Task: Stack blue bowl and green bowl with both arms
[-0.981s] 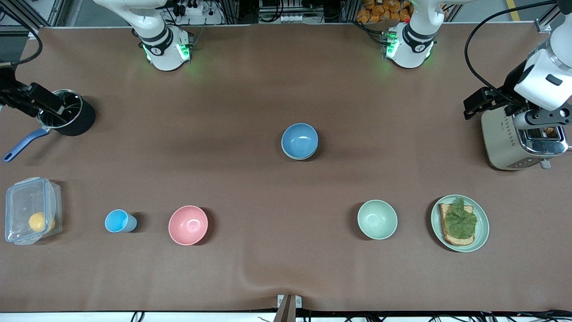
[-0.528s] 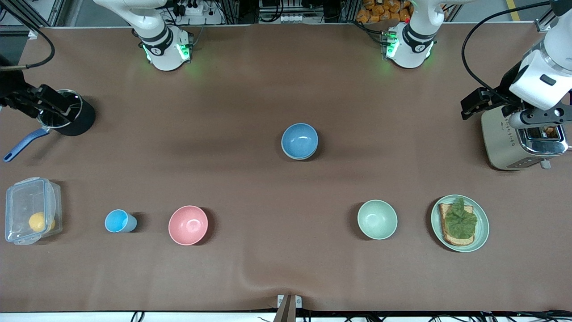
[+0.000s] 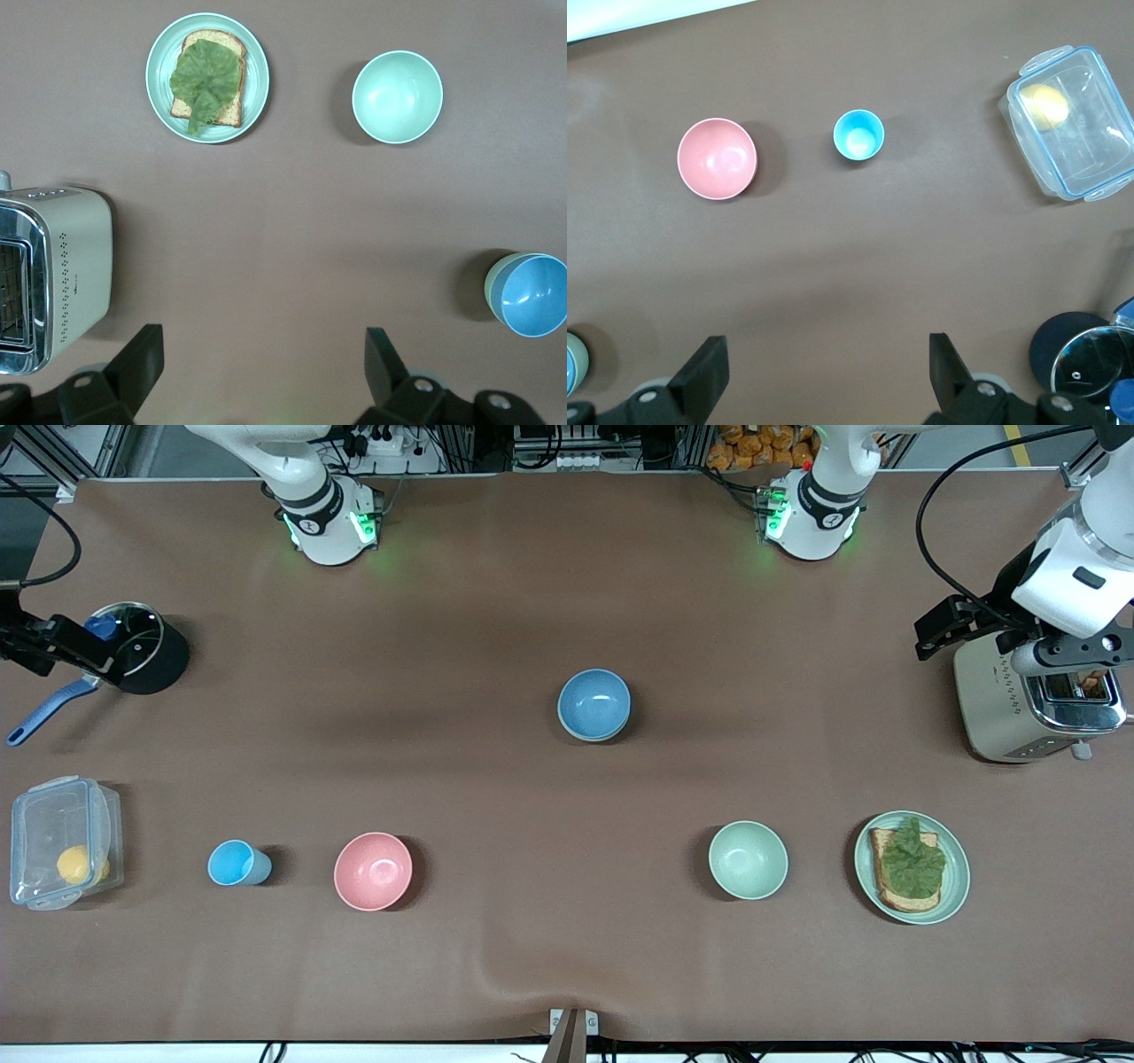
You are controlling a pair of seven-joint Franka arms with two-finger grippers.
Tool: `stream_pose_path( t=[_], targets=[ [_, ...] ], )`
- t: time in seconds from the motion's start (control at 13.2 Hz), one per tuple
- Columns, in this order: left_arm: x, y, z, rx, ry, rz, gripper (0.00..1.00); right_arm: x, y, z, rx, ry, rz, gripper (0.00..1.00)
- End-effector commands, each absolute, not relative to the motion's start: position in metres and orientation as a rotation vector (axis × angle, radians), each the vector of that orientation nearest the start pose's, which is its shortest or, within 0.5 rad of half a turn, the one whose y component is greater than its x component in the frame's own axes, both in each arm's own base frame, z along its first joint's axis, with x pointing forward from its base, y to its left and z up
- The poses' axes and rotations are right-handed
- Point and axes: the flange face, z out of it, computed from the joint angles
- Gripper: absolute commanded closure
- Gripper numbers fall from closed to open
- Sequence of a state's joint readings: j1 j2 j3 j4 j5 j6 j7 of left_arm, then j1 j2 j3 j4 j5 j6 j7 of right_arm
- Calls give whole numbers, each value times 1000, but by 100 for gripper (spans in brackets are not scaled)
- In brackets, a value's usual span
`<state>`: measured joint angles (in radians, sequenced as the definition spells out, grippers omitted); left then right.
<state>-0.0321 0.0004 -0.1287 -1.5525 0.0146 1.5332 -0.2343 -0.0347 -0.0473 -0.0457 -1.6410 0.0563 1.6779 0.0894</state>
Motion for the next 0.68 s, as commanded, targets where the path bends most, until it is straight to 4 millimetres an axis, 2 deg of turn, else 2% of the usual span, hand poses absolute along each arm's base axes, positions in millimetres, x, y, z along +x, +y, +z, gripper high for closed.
stream_pose_path(
  t=[0.0, 0.6],
  targets=[
    [535, -86, 634, -3136, -84, 6, 0, 548, -37, 629, -3058, 244, -132, 0],
    [541, -83, 644, -3131, -58, -44, 0, 547, -36, 623, -3072, 237, -109, 0]
  ],
)
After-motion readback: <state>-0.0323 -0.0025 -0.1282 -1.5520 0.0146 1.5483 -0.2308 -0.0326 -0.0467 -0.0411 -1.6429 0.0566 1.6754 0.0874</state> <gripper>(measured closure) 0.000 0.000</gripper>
